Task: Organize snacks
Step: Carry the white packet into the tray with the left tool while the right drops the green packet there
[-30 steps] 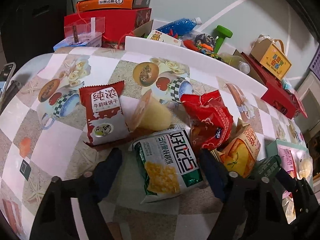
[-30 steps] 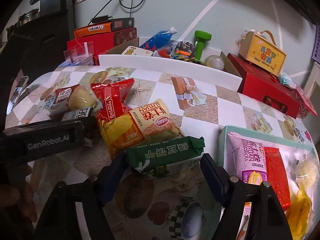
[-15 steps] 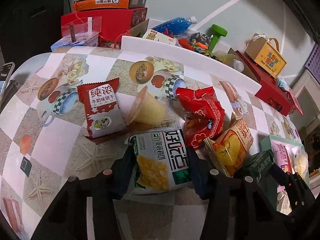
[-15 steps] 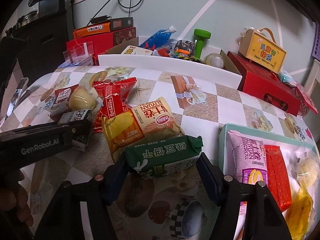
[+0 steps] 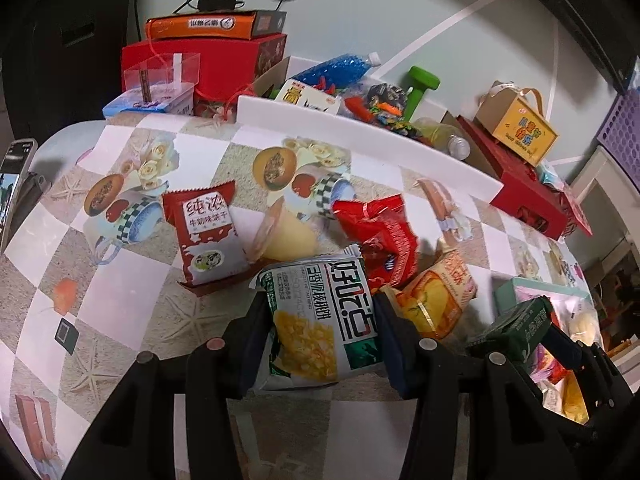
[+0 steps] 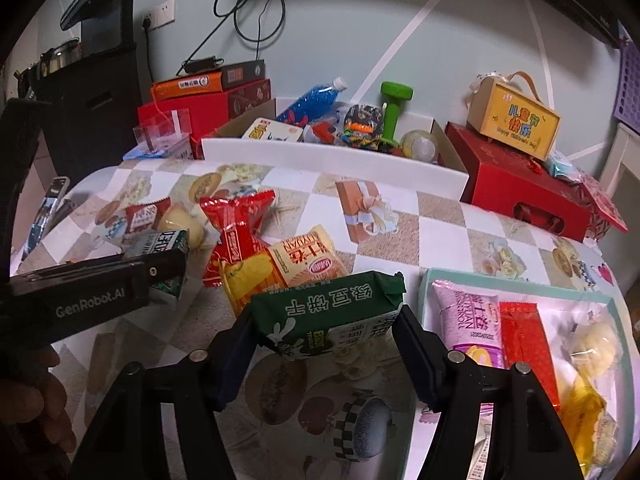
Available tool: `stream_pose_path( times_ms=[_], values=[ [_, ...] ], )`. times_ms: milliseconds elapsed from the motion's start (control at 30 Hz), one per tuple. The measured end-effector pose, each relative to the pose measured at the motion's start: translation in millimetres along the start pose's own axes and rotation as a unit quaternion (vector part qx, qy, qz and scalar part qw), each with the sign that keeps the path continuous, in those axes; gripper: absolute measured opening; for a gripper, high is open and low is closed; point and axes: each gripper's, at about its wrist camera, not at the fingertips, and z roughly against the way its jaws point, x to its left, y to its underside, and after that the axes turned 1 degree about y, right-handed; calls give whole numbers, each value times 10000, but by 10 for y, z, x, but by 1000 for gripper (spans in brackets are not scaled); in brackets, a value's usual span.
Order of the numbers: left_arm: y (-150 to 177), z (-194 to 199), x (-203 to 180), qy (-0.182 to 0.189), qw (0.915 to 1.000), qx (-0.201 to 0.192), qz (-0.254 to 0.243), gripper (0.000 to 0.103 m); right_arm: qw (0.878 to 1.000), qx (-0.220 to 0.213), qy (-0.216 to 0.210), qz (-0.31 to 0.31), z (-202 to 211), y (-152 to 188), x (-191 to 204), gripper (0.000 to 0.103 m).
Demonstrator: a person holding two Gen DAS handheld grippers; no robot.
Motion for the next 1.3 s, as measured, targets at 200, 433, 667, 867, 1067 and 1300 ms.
stream_pose_path(
  times_ms=[200,433,667,867,1067,1300],
  values=[
    [-30,79,-119,160,9997,-105,-120,52,9998,-33,53,-186,71,-33,-86,70],
    [-39,153,-271,315,9990,-191,-259,52,9982,-99,214,-555,163,-45,-332,70],
    [-19,234,-532,509,9969,-252,-545,52,9933,-161,522,-1016,294,-34,-696,70],
    [39,278,-820,756,9933,-238,-842,52,9849,-197,853,-1490,437,34,-1084,70],
    [110,281,-1082,955,9890,-194,-1112,52,9734,-253,1322,-1856,600,134,-1445,70],
    [221,252,-1498,1206,9815,-98,-1481,52,9554,-276,1675,-2415,760,310,-1876,70]
  ],
)
